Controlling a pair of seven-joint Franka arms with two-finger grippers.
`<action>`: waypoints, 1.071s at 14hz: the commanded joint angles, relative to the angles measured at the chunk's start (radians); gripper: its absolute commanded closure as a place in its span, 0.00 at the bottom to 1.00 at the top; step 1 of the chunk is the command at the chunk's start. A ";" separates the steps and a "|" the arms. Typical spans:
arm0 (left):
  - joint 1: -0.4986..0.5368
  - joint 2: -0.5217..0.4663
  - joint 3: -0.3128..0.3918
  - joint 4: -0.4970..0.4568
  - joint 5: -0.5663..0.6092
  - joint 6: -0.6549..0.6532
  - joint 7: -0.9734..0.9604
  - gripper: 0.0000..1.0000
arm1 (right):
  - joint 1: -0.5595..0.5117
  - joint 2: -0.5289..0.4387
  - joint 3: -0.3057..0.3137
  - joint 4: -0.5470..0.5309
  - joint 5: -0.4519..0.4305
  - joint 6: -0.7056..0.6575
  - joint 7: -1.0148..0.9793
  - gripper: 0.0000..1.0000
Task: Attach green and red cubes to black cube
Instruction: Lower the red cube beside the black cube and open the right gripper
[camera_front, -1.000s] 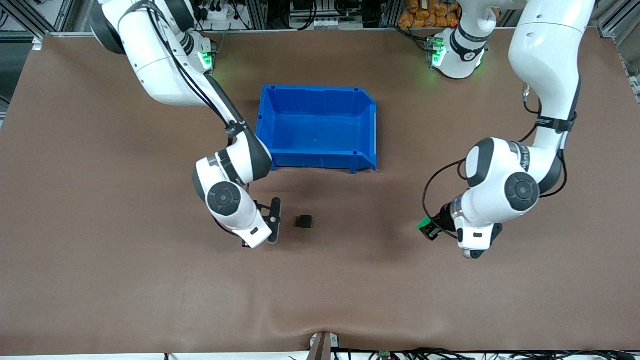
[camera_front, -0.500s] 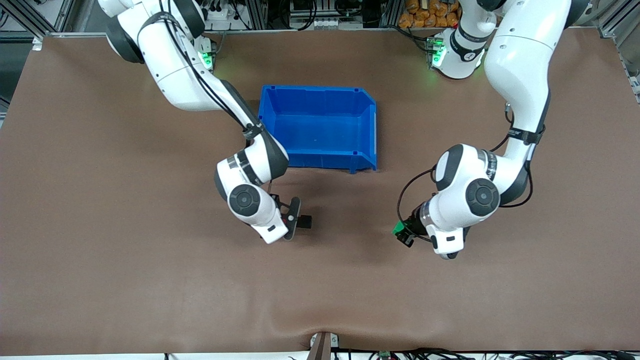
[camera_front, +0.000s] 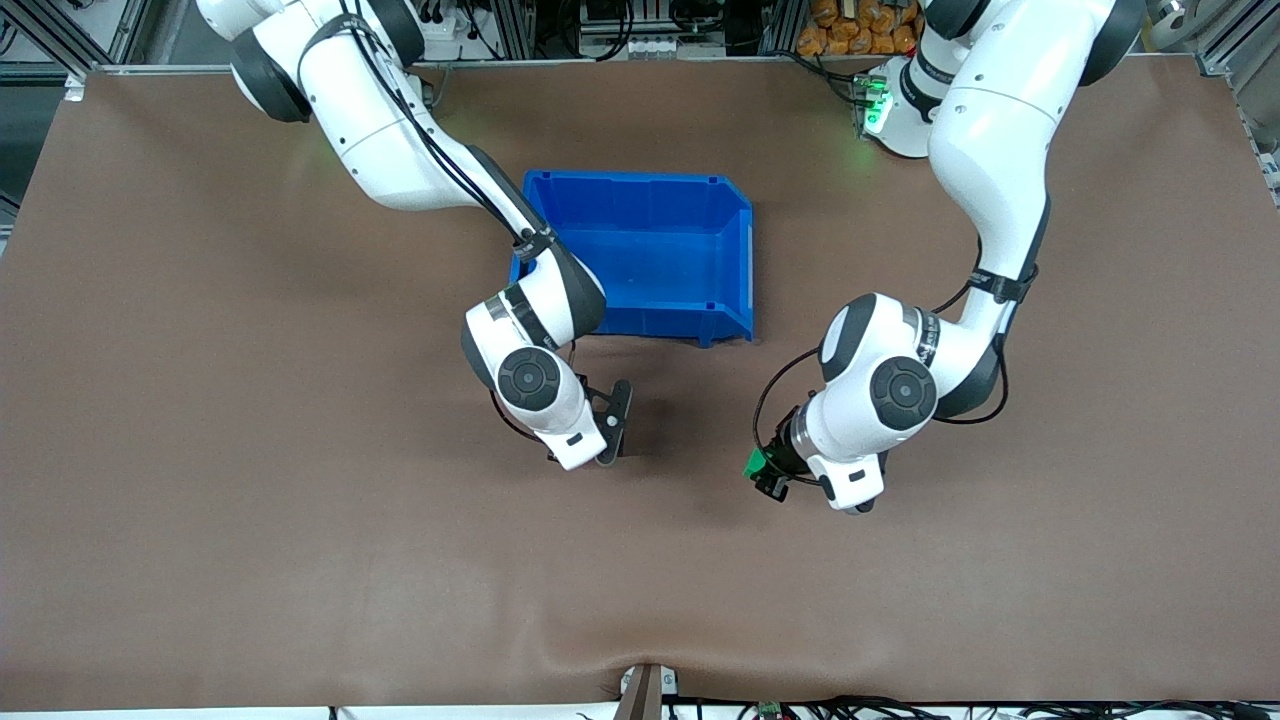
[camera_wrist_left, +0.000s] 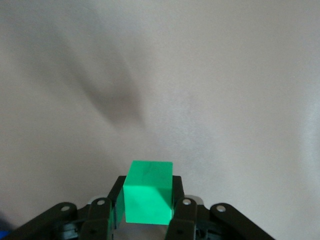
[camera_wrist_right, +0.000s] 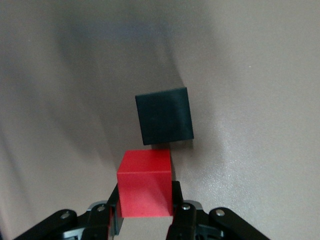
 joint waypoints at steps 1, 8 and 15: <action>-0.009 0.023 0.007 0.036 -0.014 0.007 -0.017 1.00 | 0.013 0.043 -0.009 0.070 -0.001 -0.011 0.016 1.00; -0.006 0.023 0.008 0.033 -0.013 0.007 -0.010 1.00 | 0.017 0.083 -0.010 0.108 -0.040 0.021 0.014 1.00; 0.013 -0.010 0.008 0.033 -0.013 0.007 -0.011 1.00 | 0.021 0.056 -0.010 0.090 -0.097 0.012 0.016 0.00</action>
